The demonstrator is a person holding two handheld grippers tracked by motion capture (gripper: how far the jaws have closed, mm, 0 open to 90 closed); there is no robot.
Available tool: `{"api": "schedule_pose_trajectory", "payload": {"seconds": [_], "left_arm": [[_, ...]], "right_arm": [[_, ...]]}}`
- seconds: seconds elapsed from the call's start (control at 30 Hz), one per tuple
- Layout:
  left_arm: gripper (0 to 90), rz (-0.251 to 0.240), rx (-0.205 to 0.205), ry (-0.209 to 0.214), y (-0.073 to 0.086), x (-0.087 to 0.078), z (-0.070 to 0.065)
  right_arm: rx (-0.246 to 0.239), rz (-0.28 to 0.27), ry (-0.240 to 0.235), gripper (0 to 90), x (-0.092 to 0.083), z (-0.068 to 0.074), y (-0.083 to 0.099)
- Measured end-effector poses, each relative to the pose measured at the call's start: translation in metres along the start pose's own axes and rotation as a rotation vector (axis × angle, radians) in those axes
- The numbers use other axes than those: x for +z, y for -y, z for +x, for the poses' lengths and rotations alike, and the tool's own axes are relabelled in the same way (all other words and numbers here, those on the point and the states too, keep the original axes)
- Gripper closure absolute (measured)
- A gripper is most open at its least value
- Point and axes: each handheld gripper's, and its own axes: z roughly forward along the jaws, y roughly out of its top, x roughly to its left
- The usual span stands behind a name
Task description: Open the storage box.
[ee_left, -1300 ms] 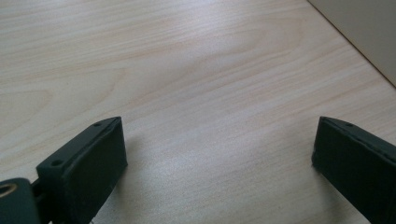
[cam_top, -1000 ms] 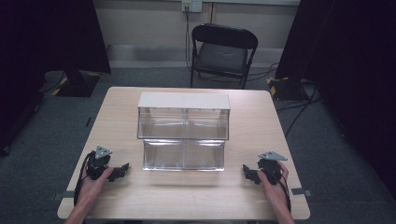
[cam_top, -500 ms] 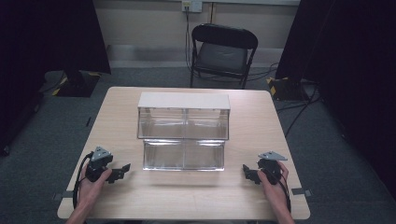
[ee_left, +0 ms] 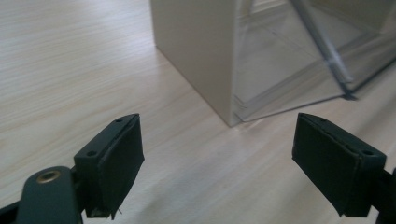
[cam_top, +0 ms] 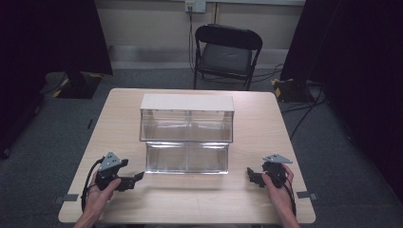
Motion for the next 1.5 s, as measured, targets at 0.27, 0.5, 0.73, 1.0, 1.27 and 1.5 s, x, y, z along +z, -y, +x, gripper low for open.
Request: {"api": "schedule_pose_trajectory", "payload": {"seconds": [0.27,0.5,0.73,1.0,1.27,1.5], "left_arm": [[15.9,-0.002,0.009,0.027,-0.002,0.005,-0.007],[16.0,-0.012,0.007,0.042,-0.006,0.011,-0.014],[15.9,-0.018,0.002,0.043,-0.007,0.017,-0.017],[15.6,-0.033,0.026,0.060,-0.011,0.019,-0.019],[15.2,-0.047,0.017,0.085,-0.012,0.018,-0.020],[15.4,-0.043,0.011,0.094,-0.013,0.017,-0.021]], "right_arm": [[0.001,0.000,0.000,12.2,0.000,0.000,0.000],[0.001,0.001,0.000,12.2,0.000,0.000,0.000],[0.001,0.000,0.000,12.2,0.000,0.000,0.000],[0.001,0.000,0.000,12.2,0.000,0.000,0.000],[-0.001,0.000,-0.001,12.1,0.000,0.000,0.000],[-0.001,0.000,-0.001,12.1,0.000,0.000,0.000]]}}
